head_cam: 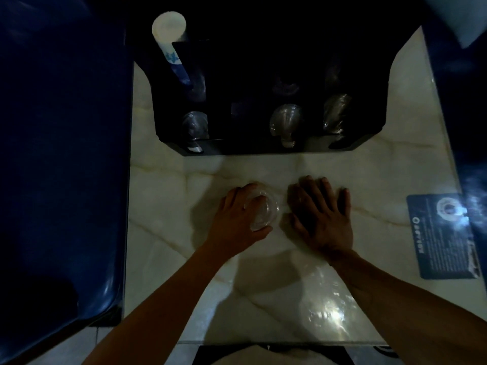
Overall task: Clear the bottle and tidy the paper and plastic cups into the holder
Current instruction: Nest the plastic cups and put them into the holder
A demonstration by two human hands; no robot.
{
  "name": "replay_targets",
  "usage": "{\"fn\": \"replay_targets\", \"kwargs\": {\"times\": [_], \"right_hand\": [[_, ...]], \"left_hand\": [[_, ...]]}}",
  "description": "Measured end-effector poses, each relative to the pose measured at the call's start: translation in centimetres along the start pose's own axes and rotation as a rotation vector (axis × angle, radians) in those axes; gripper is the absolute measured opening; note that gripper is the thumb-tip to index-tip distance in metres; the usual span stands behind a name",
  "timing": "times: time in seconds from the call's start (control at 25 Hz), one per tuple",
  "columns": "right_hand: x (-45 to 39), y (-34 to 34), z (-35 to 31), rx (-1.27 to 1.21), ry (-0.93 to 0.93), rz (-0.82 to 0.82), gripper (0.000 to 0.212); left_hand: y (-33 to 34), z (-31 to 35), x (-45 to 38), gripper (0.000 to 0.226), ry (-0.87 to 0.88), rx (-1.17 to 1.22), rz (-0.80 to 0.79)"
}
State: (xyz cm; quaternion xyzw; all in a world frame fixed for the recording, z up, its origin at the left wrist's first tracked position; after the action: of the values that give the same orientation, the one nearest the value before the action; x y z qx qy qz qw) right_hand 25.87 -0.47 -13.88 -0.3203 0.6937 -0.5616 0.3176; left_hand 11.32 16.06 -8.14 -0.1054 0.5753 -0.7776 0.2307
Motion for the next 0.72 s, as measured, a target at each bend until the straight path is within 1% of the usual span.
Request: {"fn": "replay_targets", "kwargs": {"times": [0.2, 0.36, 0.52, 0.68, 0.72], "right_hand": [[0.0, 0.0, -0.1, 0.014, -0.007, -0.003, 0.071], [0.0, 0.0, 0.0, 0.012, -0.005, 0.001, 0.071], [0.0, 0.1, 0.1, -0.001, -0.008, 0.0, 0.07], [-0.1, 0.1, 0.0, 0.006, 0.001, -0.014, 0.07], [0.0, 0.1, 0.0, 0.01, 0.004, -0.013, 0.07]], "left_hand": [[-0.1, -0.3, 0.5, 0.08, -0.004, 0.077, 0.008], [0.2, -0.6, 0.6, 0.074, 0.028, 0.071, -0.062], [1.0, -1.1, 0.3, 0.068, 0.006, 0.073, -0.108], [1.4, -1.3, 0.1, 0.073, 0.051, 0.029, -0.074], [1.5, -1.2, -0.1, 0.073, 0.052, 0.01, -0.088]]}}
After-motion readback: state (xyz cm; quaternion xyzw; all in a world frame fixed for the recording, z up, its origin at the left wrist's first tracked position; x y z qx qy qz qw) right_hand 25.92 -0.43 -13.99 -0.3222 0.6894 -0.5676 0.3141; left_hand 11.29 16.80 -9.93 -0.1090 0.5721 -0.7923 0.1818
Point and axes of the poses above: each hand's wrist, its own x-axis away from the middle knuckle, its own y-axis out of the palm, z = x × y, the point moved 3 cm from there along -x, towards the middle knuckle, and after that the axes turned 14 degrees about z, right-handed, at the moved point
